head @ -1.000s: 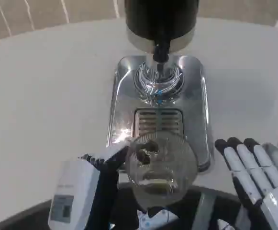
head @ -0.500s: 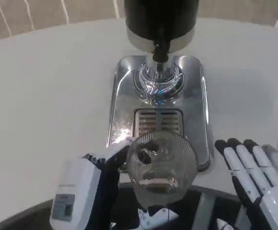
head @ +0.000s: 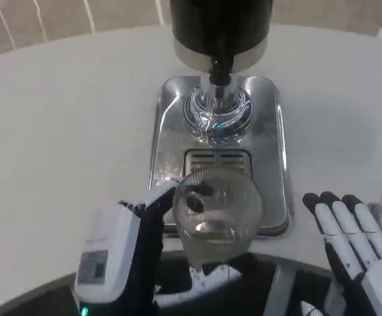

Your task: Grasp the cup under the faucet to collect the drink, then remove the cup.

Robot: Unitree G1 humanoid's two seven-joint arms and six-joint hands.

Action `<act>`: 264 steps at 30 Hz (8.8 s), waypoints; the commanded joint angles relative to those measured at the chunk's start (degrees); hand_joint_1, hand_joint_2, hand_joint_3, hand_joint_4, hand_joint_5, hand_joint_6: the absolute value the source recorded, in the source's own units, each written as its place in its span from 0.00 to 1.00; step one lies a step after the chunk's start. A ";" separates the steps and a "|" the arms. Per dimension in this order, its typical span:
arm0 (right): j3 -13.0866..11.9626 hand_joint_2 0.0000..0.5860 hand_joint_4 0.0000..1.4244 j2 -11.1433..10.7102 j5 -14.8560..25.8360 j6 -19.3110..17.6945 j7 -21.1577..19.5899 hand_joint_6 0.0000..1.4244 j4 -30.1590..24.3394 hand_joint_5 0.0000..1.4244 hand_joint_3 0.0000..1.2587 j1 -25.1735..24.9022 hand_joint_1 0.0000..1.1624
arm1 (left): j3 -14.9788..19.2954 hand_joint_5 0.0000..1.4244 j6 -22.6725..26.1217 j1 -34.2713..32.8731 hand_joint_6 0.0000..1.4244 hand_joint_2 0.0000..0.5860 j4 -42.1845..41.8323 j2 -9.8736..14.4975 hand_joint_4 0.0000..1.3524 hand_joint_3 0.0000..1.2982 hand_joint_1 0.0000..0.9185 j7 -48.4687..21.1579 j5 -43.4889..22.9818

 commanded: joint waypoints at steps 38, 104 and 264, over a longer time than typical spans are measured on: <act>1.21 1.00 0.00 3.81 -1.62 4.85 0.48 0.00 -2.89 0.00 0.00 2.52 0.19 | -1.42 1.00 -0.94 -42.48 1.00 0.16 54.37 -2.06 0.82 0.94 0.62 11.05 -6.71; 6.68 1.00 0.00 13.12 24.77 24.22 21.07 0.00 -4.42 0.00 0.00 -30.47 0.04 | 5.65 0.00 21.38 5.68 0.00 0.18 -11.43 12.23 0.00 0.00 0.00 -14.23 5.26; 5.65 0.97 0.00 2.09 29.16 22.51 17.94 0.00 8.01 0.00 0.00 -50.31 0.38 | 3.46 0.00 8.44 -13.50 0.02 0.12 15.88 6.97 0.00 0.00 0.00 -8.01 -2.73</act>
